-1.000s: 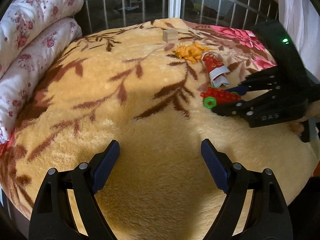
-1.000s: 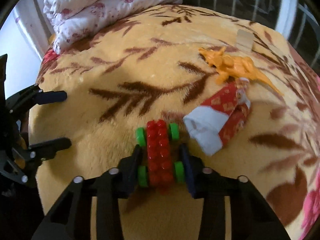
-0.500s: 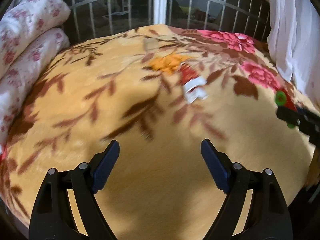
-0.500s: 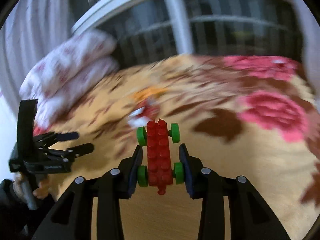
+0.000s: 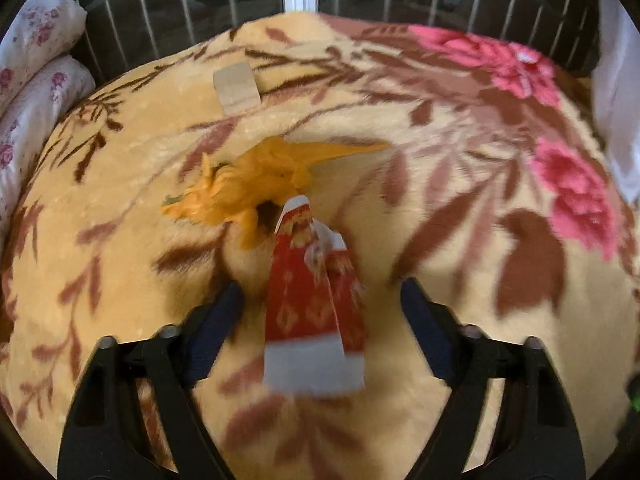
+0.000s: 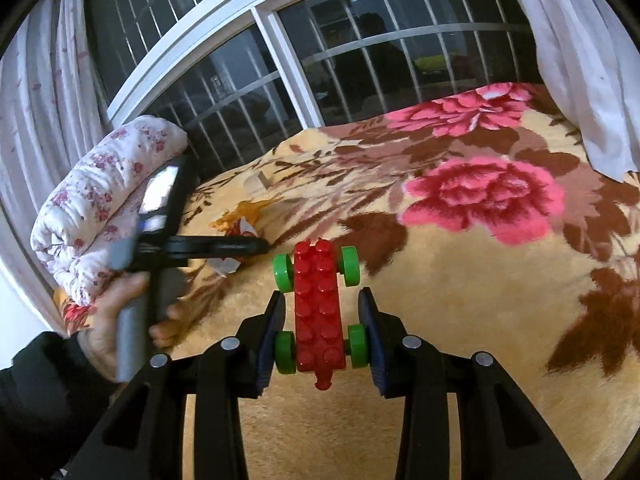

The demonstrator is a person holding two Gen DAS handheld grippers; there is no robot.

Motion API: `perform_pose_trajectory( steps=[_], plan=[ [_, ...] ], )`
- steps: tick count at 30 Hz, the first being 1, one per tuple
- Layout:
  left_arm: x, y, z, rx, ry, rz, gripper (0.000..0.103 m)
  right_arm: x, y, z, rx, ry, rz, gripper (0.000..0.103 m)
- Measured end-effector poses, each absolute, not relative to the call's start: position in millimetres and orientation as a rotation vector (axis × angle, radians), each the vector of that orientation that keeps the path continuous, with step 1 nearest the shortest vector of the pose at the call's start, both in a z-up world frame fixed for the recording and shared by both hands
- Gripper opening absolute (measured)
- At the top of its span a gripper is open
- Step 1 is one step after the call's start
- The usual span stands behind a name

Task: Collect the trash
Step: 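Grasp the red wrapper with the left tool while the right holds the toy car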

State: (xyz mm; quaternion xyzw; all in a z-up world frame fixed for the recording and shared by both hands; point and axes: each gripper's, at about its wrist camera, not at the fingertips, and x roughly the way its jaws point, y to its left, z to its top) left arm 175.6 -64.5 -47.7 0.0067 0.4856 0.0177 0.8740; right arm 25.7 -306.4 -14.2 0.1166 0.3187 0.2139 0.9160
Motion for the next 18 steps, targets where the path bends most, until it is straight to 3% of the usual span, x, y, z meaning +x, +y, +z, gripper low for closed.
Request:
perform_pose_trajectory(
  steps=[1, 5, 7, 18],
  plan=[
    [176.8, -65.9, -51.3, 0.026, 1.009, 0.049, 0.064, 25.3, -305.5, -13.6, 0.242, 0.654, 0.446, 0.038],
    [168.1, -69.2, -48.4, 0.041, 0.952, 0.028, 0.038, 27.8, -303.3, -11.9, 0.249, 0.65, 0.453, 0.038],
    [165.9, -68.6, -46.8, 0.029, 0.937, 0.023, 0.032, 29.7, -301.6, -11.0, 0.241, 0.646, 0.441, 0.038],
    [97.1, -58.5, -13.1, -0.021, 0.889, 0.063, 0.029, 34.4, -288.4, -20.4, 0.219, 0.697, 0.434, 0.038]
  ],
)
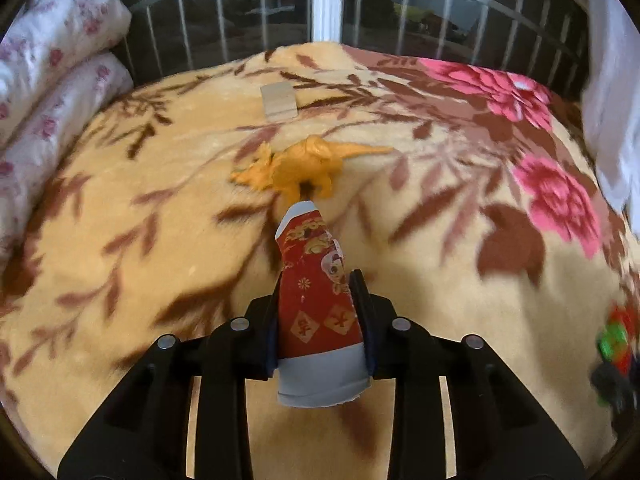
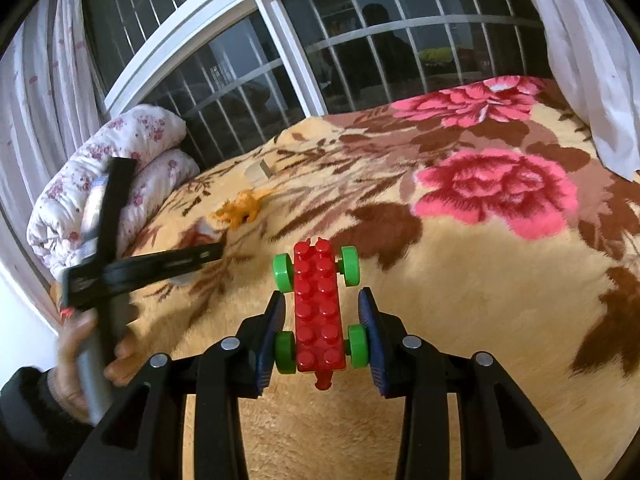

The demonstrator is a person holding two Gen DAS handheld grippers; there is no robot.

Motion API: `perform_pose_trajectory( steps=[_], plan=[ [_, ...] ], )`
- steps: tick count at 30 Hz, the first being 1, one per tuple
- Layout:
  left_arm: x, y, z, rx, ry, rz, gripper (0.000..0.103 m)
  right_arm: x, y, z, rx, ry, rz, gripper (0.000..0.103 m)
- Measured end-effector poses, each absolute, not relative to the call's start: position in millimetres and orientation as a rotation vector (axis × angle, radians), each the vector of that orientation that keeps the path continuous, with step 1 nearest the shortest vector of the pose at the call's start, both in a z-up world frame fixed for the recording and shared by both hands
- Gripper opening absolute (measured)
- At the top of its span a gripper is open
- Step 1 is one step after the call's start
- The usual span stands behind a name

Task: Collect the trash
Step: 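Grasp the red wrapper with the left tool while the right holds the toy car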

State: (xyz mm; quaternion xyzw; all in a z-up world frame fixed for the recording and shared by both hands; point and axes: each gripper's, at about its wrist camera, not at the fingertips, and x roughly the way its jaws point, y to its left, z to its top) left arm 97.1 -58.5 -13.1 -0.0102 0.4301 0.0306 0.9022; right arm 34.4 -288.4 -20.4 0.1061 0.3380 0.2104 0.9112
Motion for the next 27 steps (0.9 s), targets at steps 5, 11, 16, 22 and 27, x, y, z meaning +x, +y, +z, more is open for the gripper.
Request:
perform_pose_trajectory(
  steps=[5, 11, 16, 22, 27],
  plan=[
    [36.2, -62.4, 2.6, 0.016, 0.825, 0.023, 0.029, 27.2, -278.0, -24.4, 0.2, 0.698, 0.431, 0.038],
    [-8.7, -59.7, 11.2, 0.021, 0.782, 0.021, 0.029, -0.5, -258.1, -23.4, 0.092, 0.619, 0.42, 0.038],
    [-43.0, -52.4, 10.5, 0.0, 0.758, 0.021, 0.029, -41.4, -252.3, -22.5, 0.058, 0.538, 0.416, 0.038],
    [-75.8, -44.6, -0.5, -0.016, 0.763, 0.026, 0.029, -89.4, -254.8, -31.6, 0.051, 0.514, 0.373, 0.038],
    [-119.3, -48.0, -12.7, 0.019, 0.765, 0.001, 0.029, -142.0, -259.3, -36.2, 0.134, 0.563, 0.43, 0.038]
  ],
)
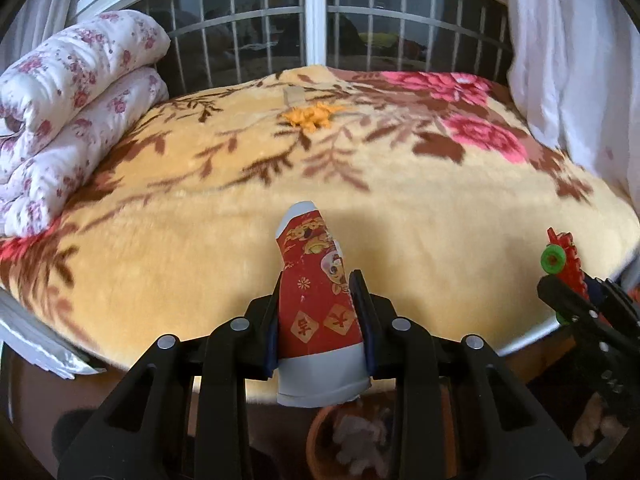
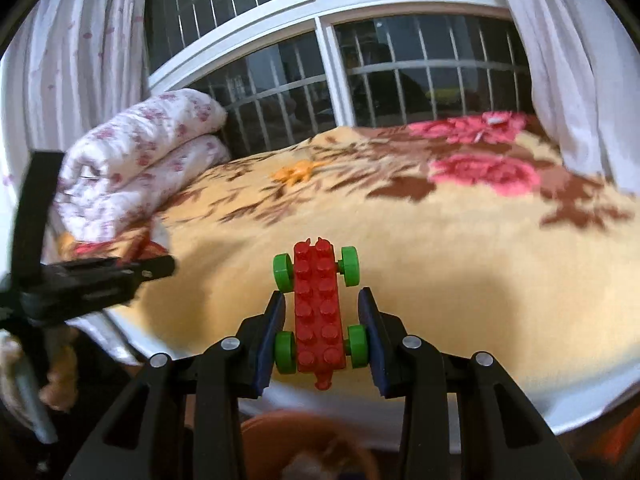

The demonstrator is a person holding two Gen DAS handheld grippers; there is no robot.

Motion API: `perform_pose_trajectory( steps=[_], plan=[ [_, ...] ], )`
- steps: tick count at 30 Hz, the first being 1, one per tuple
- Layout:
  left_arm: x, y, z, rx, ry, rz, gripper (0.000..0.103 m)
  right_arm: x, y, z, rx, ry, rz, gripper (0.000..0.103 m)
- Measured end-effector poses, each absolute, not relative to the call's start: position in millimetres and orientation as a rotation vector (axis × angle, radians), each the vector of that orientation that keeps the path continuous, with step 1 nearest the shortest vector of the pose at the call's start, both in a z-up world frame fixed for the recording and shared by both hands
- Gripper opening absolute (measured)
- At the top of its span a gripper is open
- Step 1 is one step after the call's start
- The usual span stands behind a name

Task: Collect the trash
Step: 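Grasp the red wrapper with the left tool while the right holds the toy car, then carry the wrapper and toy car down into the orange bin and release both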

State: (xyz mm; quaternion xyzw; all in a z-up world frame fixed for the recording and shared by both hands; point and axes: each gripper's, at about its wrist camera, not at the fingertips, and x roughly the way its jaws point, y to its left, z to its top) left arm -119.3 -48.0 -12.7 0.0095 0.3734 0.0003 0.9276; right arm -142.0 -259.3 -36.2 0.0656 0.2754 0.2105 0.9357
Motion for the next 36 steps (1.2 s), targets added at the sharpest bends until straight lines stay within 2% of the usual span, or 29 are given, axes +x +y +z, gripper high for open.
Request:
perform_pose_trajectory(
  steps=[7, 12, 18, 24, 26, 27, 28, 29, 36],
  plan=[
    [-178.0, -61.8, -42.5, 0.104, 0.82, -0.073, 0.029, -200.2, -251.1, -47.2, 0.073, 0.667, 0.525, 0.038],
    [-192.6, -65.9, -87.2, 0.141, 0.97, -0.118, 0.029, -213.7, -237.4, -74.3, -0.056, 0.824, 0.551, 0.038],
    [-174.1, -65.0, -136.6, 0.117, 1.19, -0.145, 0.029, -205.1, -212.5, -115.8, -0.197, 1.016, 0.528, 0.038],
    [-155.8, -63.6, -180.7, 0.144, 1.351, -0.12, 0.03, -180.7, -202.6, -150.0, -0.194, 1.156, 0.51, 0.038],
    [-151.8, -64.9, -188.8, 0.169, 1.373, -0.109, 0.036, -174.8, -202.9, -159.7, -0.193, 1.185, 0.5, 0.04],
    [-152.3, -66.3, -194.9, 0.195, 1.387, -0.096, 0.041, -169.8, -202.1, -166.0, -0.19, 1.213, 0.501, 0.046],
    [-151.2, -67.8, -201.2, 0.22, 1.405, -0.083, 0.061, -165.7, -201.7, -171.5, -0.185, 1.236, 0.492, 0.062],
    [-150.6, -69.1, -206.0, 0.241, 1.415, -0.071, 0.073, -163.3, -202.8, -176.2, -0.18, 1.245, 0.475, 0.066],
    [-155.9, -75.3, -205.4, 0.28, 1.402, -0.08, 0.073, -167.8, -213.0, -161.6, -0.142, 1.195, 0.46, 0.065]
  ],
)
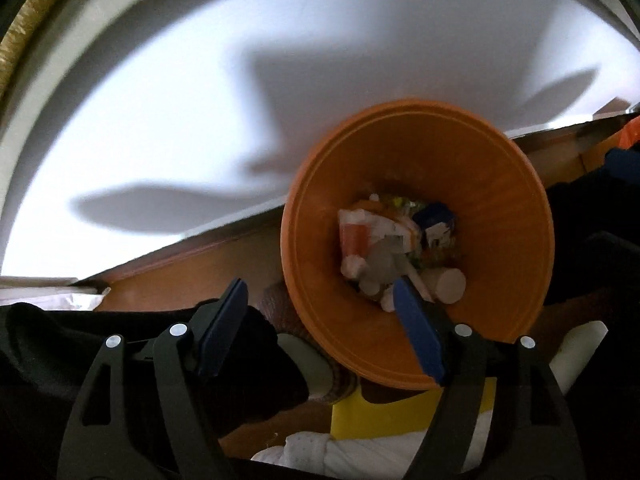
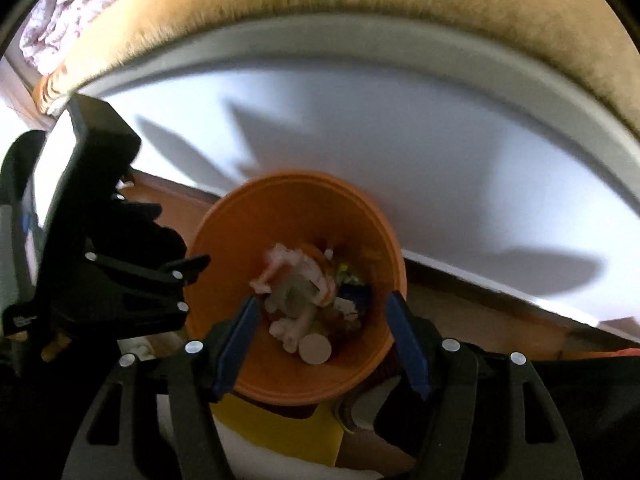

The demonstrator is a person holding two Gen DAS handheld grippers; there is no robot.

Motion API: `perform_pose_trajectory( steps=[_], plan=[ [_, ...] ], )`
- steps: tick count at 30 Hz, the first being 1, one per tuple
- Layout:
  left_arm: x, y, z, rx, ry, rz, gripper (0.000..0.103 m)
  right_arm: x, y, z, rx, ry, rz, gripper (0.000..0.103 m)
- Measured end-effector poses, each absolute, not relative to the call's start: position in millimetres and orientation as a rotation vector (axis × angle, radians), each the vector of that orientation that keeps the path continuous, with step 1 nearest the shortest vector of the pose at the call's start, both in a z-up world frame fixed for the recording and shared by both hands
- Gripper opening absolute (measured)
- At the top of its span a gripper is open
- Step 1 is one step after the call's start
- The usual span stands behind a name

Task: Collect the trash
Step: 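Carry the wrapper and toy car down into the orange bin and release both, then grasp the yellow toy dinosaur with the left tool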

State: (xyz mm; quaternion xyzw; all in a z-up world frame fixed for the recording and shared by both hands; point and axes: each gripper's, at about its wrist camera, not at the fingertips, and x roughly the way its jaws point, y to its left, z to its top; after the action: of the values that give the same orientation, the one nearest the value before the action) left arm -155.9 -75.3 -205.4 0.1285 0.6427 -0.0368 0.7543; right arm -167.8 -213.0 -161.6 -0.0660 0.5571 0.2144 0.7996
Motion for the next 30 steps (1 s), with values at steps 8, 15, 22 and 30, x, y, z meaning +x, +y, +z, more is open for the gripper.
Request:
perform_pose_trajectory(
  steps=[8, 15, 22, 30],
  plan=[
    [-161.9, -84.2, -143.0, 0.307, 1.211, -0.108, 0.073, -186.5, -240.9, -89.4, -0.1, 1.005, 0.494, 0.065],
    [-131.6, -56.7, -41.5, 0.237, 0.966, -0.114, 0.082, -143.5, -264.9, -10.7, -0.022, 0.796, 0.518, 0.069],
    [-20.5, -20.8, -3.6, 0.216, 0.879, -0.05, 0.084, -56.3, -252.0, 22.2, 0.019, 0.687, 0.463, 0.076],
    [99.2, -31.1, -10.0, 0.312, 0.847, -0.087, 0.084, 16.4, -248.4, 7.2, 0.135, 0.702, 0.448, 0.076]
  ],
)
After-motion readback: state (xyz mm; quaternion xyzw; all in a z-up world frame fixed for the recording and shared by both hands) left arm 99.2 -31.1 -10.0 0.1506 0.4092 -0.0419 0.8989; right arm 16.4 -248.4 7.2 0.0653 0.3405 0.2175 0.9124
